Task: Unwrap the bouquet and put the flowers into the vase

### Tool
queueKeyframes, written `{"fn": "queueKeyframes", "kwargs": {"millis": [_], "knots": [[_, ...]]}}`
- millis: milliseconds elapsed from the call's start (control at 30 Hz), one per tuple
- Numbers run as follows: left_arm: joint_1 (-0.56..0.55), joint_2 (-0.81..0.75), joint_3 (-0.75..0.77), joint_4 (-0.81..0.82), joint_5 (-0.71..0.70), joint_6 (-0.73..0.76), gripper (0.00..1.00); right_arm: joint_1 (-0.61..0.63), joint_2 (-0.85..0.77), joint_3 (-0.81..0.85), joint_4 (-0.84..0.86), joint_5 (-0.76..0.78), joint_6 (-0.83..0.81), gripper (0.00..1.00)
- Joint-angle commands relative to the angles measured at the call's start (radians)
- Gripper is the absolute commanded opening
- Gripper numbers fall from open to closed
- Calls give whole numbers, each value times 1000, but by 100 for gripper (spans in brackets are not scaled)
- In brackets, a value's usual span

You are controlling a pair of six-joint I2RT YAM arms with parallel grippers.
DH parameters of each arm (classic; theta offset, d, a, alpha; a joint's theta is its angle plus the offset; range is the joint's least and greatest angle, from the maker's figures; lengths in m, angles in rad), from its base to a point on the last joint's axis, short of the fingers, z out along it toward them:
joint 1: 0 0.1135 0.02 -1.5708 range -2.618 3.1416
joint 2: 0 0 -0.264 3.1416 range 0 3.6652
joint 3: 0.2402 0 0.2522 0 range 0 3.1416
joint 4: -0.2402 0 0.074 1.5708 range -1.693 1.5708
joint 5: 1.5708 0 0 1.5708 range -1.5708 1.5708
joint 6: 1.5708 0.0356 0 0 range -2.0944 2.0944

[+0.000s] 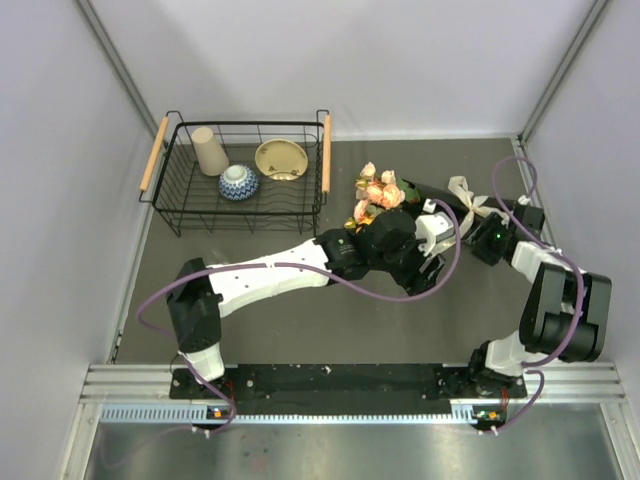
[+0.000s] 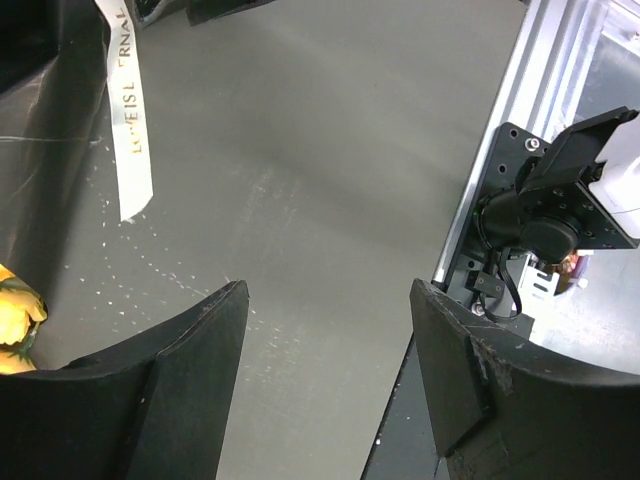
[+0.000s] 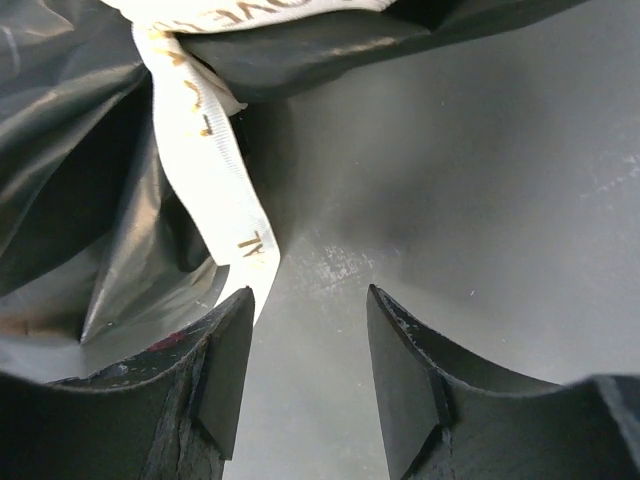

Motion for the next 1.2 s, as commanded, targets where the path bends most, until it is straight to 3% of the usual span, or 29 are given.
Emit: {"fn": "queueKeyframes", "kwargs": {"millis": [0,133,300,467,567,633,733,767,833,1000,1167], "knots": [[3,-62,-34,43,-12,-14,72,8,32,-18,146,-56,13,49],[2,-87,-80,63,-7,-25,72,32,72,-3,177,-68,0,45],[2,-108,-123,69,-1,-42,73,46,115,14,234,-125,-5,30],[-3,-127,-169,69,6,-54,75,69,117,14,288,-116,-30,37],[-10,-143,-195,70,8,-60,76,72,120,2,335,-133,-33,36],[-15,-150,-209,77,6,-68,76,74,129,-6,358,-157,-27,32],[-17,-157,-224,80,0,-77,73,75,129,-9,383,-171,-20,18],[-17,-160,-222,81,0,-77,73,77,112,-11,368,-165,-20,8],[-17,-159,-221,86,-1,-74,75,88,86,-17,322,-138,-14,0],[-17,-99,-169,92,-21,-40,91,103,-19,-12,139,-87,-4,0],[-15,49,-17,69,-52,19,93,106,-113,-38,-22,-64,-13,0]]}}
